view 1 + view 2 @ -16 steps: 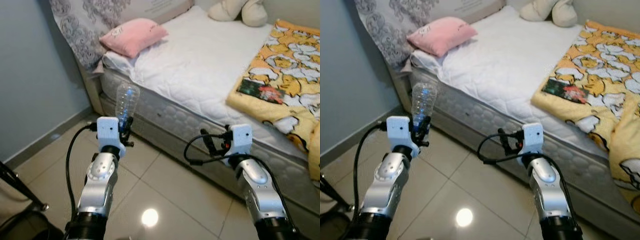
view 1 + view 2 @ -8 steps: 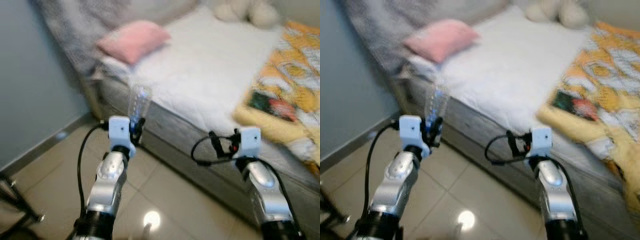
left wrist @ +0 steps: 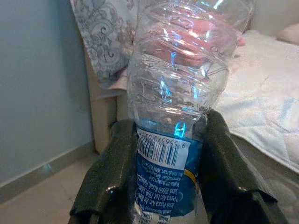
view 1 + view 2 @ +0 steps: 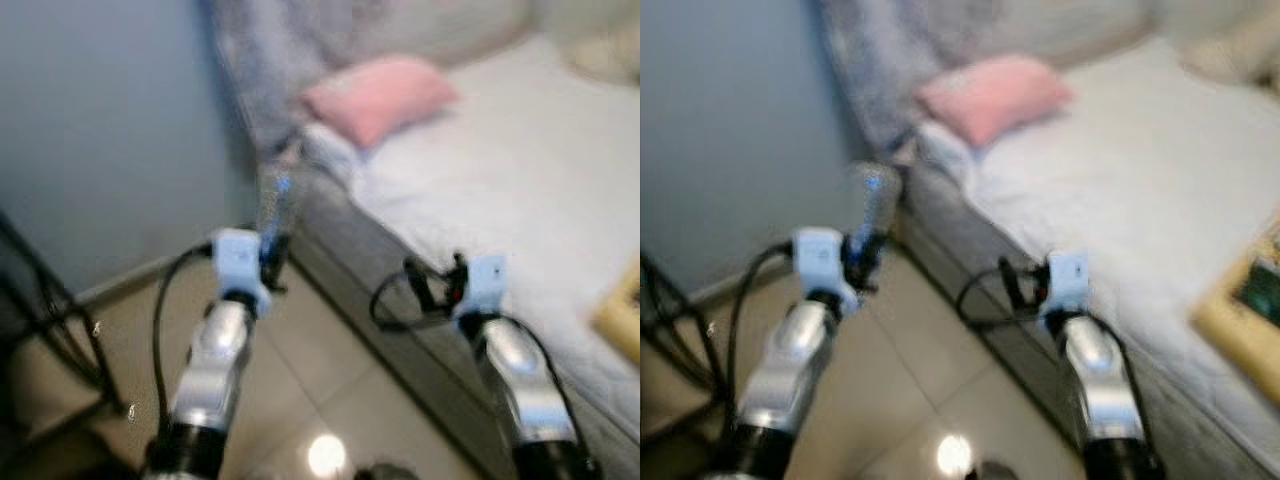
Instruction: Clean up the room
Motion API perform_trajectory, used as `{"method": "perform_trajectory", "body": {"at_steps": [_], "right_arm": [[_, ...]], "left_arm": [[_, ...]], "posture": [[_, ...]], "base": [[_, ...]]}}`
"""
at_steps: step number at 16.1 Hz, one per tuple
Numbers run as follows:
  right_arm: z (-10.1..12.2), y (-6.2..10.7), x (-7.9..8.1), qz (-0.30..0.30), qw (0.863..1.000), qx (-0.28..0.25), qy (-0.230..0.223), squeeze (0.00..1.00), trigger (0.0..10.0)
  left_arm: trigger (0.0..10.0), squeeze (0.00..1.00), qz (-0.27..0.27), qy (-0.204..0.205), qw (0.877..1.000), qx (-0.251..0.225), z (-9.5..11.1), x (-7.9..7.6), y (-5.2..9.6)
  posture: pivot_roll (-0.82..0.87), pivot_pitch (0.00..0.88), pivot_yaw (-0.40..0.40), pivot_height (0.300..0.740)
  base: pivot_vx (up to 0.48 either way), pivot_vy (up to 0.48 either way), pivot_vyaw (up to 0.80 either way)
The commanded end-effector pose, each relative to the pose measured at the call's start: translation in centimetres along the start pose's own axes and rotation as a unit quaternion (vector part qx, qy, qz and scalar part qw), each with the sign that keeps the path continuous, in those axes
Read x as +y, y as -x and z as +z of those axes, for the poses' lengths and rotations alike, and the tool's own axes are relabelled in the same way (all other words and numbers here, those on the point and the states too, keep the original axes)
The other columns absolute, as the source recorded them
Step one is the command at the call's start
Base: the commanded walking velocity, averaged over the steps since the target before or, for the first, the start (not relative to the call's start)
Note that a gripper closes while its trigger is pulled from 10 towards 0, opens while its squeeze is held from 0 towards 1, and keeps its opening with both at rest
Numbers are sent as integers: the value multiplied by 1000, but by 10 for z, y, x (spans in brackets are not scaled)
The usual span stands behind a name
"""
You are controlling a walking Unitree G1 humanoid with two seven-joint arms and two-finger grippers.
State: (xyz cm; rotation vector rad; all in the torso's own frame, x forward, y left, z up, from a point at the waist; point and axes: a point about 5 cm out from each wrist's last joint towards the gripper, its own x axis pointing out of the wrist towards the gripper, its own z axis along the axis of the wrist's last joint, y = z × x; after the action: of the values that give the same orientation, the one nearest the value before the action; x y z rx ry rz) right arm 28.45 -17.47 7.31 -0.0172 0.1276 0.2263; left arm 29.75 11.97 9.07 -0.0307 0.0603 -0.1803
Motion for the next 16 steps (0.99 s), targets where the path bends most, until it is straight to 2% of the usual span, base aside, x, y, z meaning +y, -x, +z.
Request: {"method": "perform_trajectory", "body": {"at_steps": [1,4,7,8,10,12,14,16], "right_arm": [[3,-1,2,6,1000,-8,-3,63,10000],[3,-3,5,13,1000,-9,-5,106,10000],[3,-4,2,6,1000,-10,-8,106,10000],[3,-3,-1,-3,1000,-10,-8,110,10000],[1,10,-10,-13,1000,-6,4,106,10000],[-6,28,-17,3,999,12,31,114,10000],[-13,38,-27,-5,999,29,39,141,10000],[-12,33,-28,-10,999,28,33,169,10000]], "left_arm": [[10000,0,5,-15,1000,-11,5,5,1],[10000,0,10,-20,1000,-11,5,7,2],[10000,0,40,-23,999,-4,2,17,6],[10000,0,61,-20,998,-3,-1,25,14],[10000,0,64,-37,997,36,-17,41,43],[10000,0,37,-62,996,54,-28,40,62],[10000,0,34,-67,996,47,-25,34,63],[10000,0,33,-69,997,27,-13,28,52]], "posture": [[-27,0,-2,740],[-16,0,-5,740],[-16,0,0,740],[-20,0,5,740],[-17,0,10,740],[-13,0,1,740],[-11,0,-5,740],[-12,0,-10,740]], "base": [[0,0,550],[0,0,550],[0,0,533],[0,0,531],[0,0,534],[0,0,531],[0,0,531],[0,0,531]]}}
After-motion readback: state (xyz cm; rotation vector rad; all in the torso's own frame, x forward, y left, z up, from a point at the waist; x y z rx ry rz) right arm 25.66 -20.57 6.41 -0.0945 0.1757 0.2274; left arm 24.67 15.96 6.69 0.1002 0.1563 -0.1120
